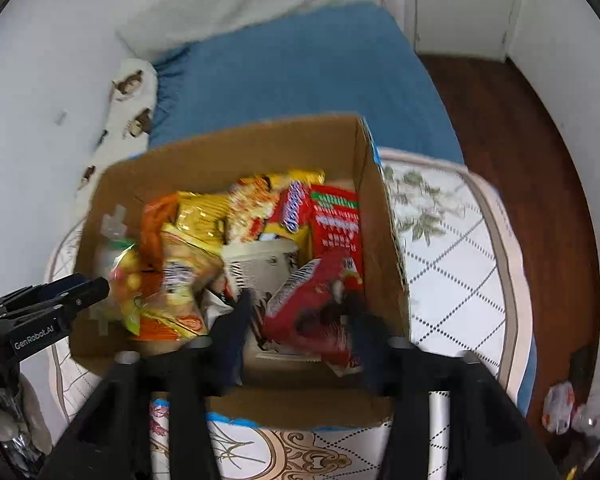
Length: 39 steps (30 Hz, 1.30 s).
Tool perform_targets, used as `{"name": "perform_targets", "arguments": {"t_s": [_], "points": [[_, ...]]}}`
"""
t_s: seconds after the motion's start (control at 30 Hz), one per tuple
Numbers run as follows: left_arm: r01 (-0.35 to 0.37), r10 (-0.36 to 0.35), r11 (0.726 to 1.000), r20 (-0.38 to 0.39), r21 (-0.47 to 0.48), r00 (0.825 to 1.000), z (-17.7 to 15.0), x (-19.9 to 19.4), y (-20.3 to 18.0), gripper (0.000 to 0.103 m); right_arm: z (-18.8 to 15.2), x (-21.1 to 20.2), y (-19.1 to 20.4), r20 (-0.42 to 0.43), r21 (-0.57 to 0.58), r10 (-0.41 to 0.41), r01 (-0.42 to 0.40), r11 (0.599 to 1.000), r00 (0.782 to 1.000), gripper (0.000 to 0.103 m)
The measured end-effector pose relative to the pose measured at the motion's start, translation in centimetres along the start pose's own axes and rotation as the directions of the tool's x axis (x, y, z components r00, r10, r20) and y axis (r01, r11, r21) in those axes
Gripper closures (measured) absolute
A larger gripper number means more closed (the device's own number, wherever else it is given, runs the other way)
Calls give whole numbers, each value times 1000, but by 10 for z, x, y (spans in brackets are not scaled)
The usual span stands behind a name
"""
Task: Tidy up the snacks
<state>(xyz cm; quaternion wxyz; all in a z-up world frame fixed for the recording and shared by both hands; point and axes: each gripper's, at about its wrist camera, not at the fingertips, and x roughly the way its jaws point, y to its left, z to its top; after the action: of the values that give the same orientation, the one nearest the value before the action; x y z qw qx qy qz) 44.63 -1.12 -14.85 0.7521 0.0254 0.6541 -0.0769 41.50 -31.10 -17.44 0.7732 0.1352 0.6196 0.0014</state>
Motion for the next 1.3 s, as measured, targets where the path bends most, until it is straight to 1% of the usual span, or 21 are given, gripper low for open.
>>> {"name": "perform_targets", "arguments": {"t_s": [0.03,0.1,0.2,0.33,0.43,0.63,0.73,0.8,0.93,1.07,1.17,1.23,1.3], "points": [[9,-9,1000,-2,-7,1000,1,3,1,21,-1,6,-1,-11,-2,-18,18,1000,1000,0],[-3,3,1000,-3,-3,1000,4,7,1,8,1,11,0,-28,-12,-39,38,999,999,0],[-24,24,1000,-15,1,1000,4,14,1,8,-2,25,1,-69,-19,-54,53,998,996,0],[-24,23,1000,-26,-15,999,1,20,3,8,-5,34,5,-80,-45,-77,74,996,994,0],[-26,25,1000,-27,-14,999,-3,20,2,8,-7,33,7,-77,-49,-79,75,996,994,0],[-16,16,1000,5,-14,1000,-13,7,0,8,-12,21,10,-49,-62,-91,88,994,995,0],[-7,8,1000,29,-10,1000,-22,-2,-4,8,-17,10,11,-20,-66,-104,102,993,994,0],[-15,15,1000,58,-3,998,-29,-11,-7,8,-22,0,12,12,-67,-106,107,992,994,0],[-36,35,999,121,9,992,-49,-28,-12,8,-37,-22,15,72,-69,-113,118,991,991,0],[-26,25,1000,161,9,987,-68,-44,-13,8,-56,-45,18,131,-72,-116,126,989,985,0],[-10,9,1000,193,2,981,-84,-59,-13,8,-71,-65,20,182,-77,-123,139,987,976,0],[1,-1,1000,223,-1,975,-96,-72,-13,8,-84,-79,23,208,-84,-116,135,987,971,0],[-4,3,1000,258,4,966,-110,-88,-15,8,-96,-92,25,231,-93,-109,134,987,967,0]]}}
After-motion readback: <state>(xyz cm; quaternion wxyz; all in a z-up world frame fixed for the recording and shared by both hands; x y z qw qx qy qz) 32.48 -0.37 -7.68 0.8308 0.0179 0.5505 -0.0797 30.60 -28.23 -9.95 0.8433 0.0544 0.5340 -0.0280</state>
